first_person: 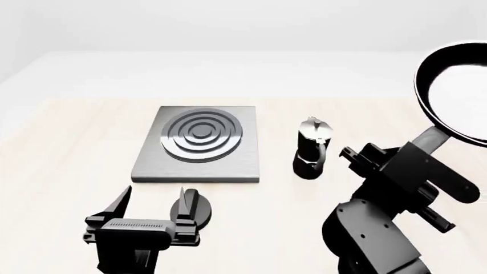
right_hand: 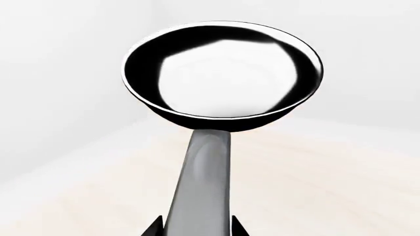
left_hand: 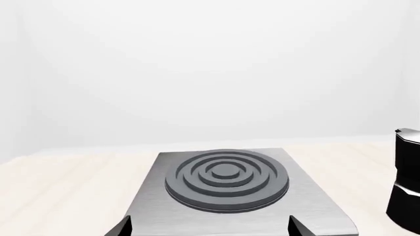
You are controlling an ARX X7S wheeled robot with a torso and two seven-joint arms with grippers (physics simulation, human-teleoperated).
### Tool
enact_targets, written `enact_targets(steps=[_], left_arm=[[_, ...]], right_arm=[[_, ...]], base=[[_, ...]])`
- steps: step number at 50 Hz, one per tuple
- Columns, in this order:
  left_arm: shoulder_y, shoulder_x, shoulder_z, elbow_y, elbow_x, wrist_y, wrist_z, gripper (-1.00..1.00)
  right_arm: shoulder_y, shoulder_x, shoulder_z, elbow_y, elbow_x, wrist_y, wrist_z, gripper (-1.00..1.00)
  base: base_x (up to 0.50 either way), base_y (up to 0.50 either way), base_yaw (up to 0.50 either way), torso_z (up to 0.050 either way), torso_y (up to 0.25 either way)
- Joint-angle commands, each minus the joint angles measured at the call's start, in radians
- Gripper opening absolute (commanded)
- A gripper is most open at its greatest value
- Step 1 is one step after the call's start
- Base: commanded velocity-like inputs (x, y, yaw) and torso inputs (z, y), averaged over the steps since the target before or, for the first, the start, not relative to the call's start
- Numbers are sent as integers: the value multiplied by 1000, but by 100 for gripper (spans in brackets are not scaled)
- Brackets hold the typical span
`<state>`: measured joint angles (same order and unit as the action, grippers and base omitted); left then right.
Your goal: Put the frying pan on the stove.
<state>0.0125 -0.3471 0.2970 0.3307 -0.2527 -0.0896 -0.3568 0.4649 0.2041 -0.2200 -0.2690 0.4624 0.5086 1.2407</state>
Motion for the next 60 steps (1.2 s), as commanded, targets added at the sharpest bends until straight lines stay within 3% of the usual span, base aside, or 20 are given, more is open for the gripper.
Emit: enact_targets(steps=[1,60], left_arm=[[0,-1,4,0,0,0,-4,100],[-13,-14,16,4,-10,-9,-18,100]], right_arm=[[46,17,-45,-18,-26,0,-47,-100],[93,51,-237,-54,-11,-61,-278,-100]], base=[[0,0,0,0,10],[0,0,0,1,2]])
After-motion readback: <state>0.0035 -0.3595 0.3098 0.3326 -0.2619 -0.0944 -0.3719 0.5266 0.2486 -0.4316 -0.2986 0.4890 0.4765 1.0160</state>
